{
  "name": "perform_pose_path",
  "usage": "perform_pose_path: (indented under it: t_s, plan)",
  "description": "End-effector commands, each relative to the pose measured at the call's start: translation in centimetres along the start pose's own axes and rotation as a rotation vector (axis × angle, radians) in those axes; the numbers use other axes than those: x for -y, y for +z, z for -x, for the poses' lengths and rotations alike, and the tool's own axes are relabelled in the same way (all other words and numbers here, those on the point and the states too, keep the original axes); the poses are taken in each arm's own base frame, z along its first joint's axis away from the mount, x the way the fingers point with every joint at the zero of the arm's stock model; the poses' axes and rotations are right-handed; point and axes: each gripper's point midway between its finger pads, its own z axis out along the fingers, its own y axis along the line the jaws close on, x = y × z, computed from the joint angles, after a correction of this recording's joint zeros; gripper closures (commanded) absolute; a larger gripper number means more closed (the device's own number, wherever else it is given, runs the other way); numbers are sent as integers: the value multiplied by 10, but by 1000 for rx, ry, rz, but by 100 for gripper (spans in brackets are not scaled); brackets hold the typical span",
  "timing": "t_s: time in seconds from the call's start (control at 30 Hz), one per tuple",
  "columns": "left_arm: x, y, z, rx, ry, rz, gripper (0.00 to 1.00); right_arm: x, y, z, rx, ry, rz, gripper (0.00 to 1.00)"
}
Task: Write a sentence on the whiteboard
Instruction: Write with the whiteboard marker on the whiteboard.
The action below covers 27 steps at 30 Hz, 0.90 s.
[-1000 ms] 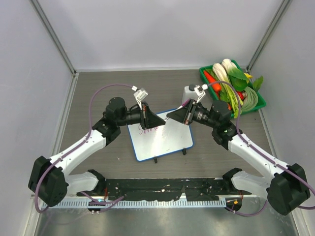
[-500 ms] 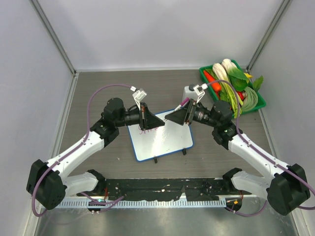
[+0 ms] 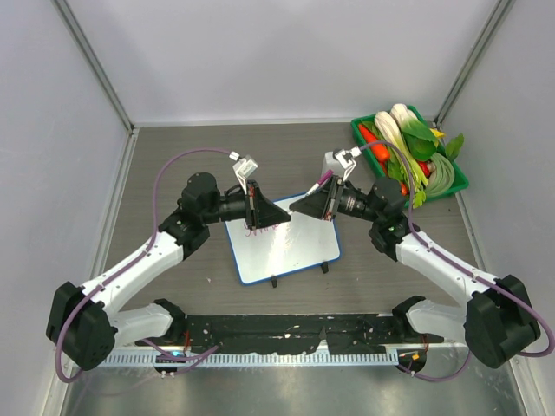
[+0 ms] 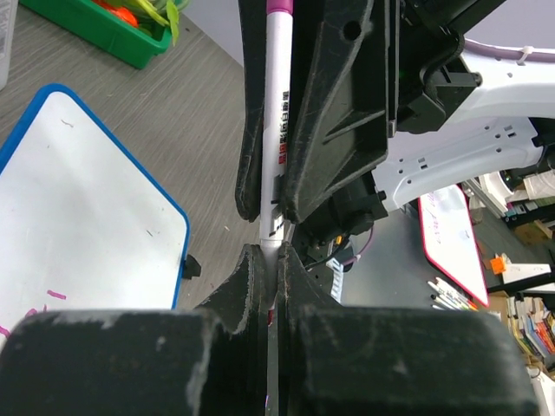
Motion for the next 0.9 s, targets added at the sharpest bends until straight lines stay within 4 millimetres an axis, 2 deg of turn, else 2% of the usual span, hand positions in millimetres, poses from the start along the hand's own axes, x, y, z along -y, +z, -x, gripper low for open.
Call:
perform_pose_path:
  t_s: [0.0, 0.2, 0.23, 0.27, 0.3, 0.33, 0.43, 0.47, 0.5, 0.53, 0.57, 0.6, 0.63, 0.73, 0.87]
  plan:
    - [10, -2, 10, 33, 45, -27, 100, -14, 0, -1, -18, -56, 65, 74]
    - [8, -2, 11, 33, 47, -16, 100, -12, 0, -4, -42, -66, 70, 82]
    - [7, -2, 10, 32, 43, -14, 100, -13, 0, -5, -46, -67, 72, 92]
    - [8, -2, 11, 33, 44, -14, 100, -11, 1, -6, -49, -65, 70, 98]
    - [7, -1, 10, 31, 40, -11, 100, -11, 2, -6, -54, -60, 65, 98]
    - [4, -1, 10, 31, 33, 1, 93, -9, 2, -6, -58, -63, 58, 99]
    - [-5, -2, 6, 31, 17, 47, 45, 2, 3, -7, -57, -65, 4, 98]
    - [-10, -4, 5, 35, 6, 79, 36, 5, 3, -3, -40, -95, -15, 99]
    - [-16, -7, 3, 38, -4, 122, 31, 10, 1, -5, -45, -83, -48, 99]
    - [-23, -11, 2, 40, -16, 164, 27, 13, 3, 4, -18, -121, -79, 99]
    - [-31, -15, -2, 41, -28, 214, 23, 22, -1, 0, -30, -132, -127, 99]
    - [-39, -22, -5, 41, -40, 267, 22, 28, -1, 7, -2, -141, -178, 99]
    - [-43, -28, -6, 51, -39, 302, 21, 33, -6, 6, -3, -159, -217, 98]
    - [-65, -57, -19, 75, -78, 464, 16, 50, -16, 17, 51, -201, -344, 99]
    - [-95, -112, -28, 161, -130, 776, 18, 59, -30, 27, 115, -230, -452, 99]
